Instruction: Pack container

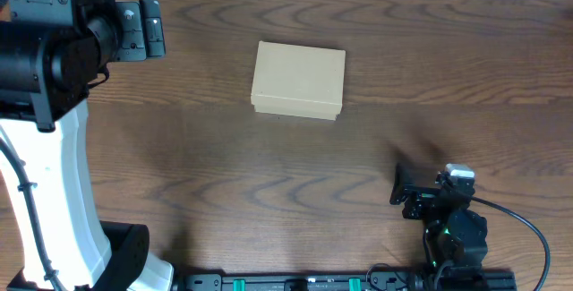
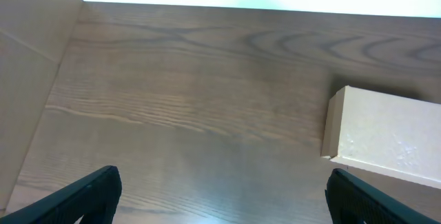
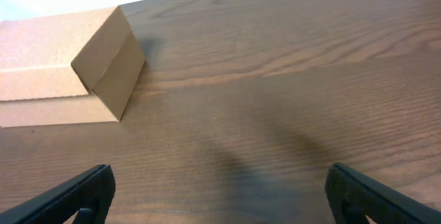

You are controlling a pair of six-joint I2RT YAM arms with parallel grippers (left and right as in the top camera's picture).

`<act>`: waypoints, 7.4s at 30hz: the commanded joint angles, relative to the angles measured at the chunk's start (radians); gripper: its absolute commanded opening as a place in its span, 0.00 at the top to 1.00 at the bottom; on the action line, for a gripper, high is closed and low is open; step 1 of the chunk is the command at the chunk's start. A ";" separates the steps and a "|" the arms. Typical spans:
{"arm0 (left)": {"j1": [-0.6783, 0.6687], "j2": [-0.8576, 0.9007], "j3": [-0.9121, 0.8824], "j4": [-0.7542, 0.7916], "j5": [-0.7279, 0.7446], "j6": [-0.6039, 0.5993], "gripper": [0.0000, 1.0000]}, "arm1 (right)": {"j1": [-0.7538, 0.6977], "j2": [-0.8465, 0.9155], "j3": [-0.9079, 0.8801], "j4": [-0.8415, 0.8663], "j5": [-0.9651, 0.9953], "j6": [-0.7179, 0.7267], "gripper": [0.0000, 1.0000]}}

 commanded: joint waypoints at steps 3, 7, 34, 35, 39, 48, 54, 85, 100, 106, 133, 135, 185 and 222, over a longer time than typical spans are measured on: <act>0.004 0.002 -0.004 -0.003 -0.018 0.004 0.04 | -0.010 -0.011 -0.004 0.000 0.011 0.008 0.01; 0.004 0.002 -0.004 -0.003 -0.018 0.004 0.04 | -0.010 -0.011 -0.004 0.000 0.010 0.008 0.01; 0.003 -0.497 -0.735 0.875 -0.049 0.026 0.04 | -0.010 -0.011 -0.004 0.000 0.010 0.008 0.01; 0.003 -0.528 -0.790 0.916 -0.049 0.027 0.05 | -0.010 -0.011 -0.004 0.000 0.010 0.008 0.01; 0.003 -0.663 -1.038 1.130 -0.047 0.026 0.05 | -0.010 -0.011 -0.004 0.000 0.011 0.008 0.01; 0.005 -0.988 -1.585 1.541 -0.071 0.026 0.05 | -0.010 -0.011 -0.004 0.000 0.010 0.008 0.02; 0.004 -1.099 -1.756 1.580 -0.079 0.026 0.04 | -0.010 -0.011 -0.004 0.000 0.011 0.008 0.01; 0.004 -1.607 -2.218 1.579 -0.089 0.026 0.04 | -0.010 -0.011 -0.004 0.000 0.011 0.008 0.01; 0.004 -1.682 -2.305 1.546 -0.089 0.026 0.05 | -0.010 -0.011 -0.004 0.000 0.010 0.008 0.01; 0.004 -1.707 -2.344 1.548 -0.089 0.023 0.05 | -0.010 -0.011 -0.004 0.000 0.011 0.008 0.01; 0.004 -1.722 -2.456 1.554 -0.097 -0.005 0.05 | -0.010 -0.011 -0.004 0.000 0.010 0.008 0.01; 0.004 -1.722 -2.465 1.554 -0.097 -0.010 0.05 | -0.010 -0.011 -0.004 0.000 0.010 0.008 0.01; 0.004 -1.722 -2.558 1.542 -0.100 0.034 0.05 | -0.010 -0.011 -0.004 0.000 0.010 0.008 0.01; 0.004 -1.721 -2.558 1.542 -0.100 0.034 0.05 | -0.010 -0.011 -0.004 0.000 0.010 0.008 0.01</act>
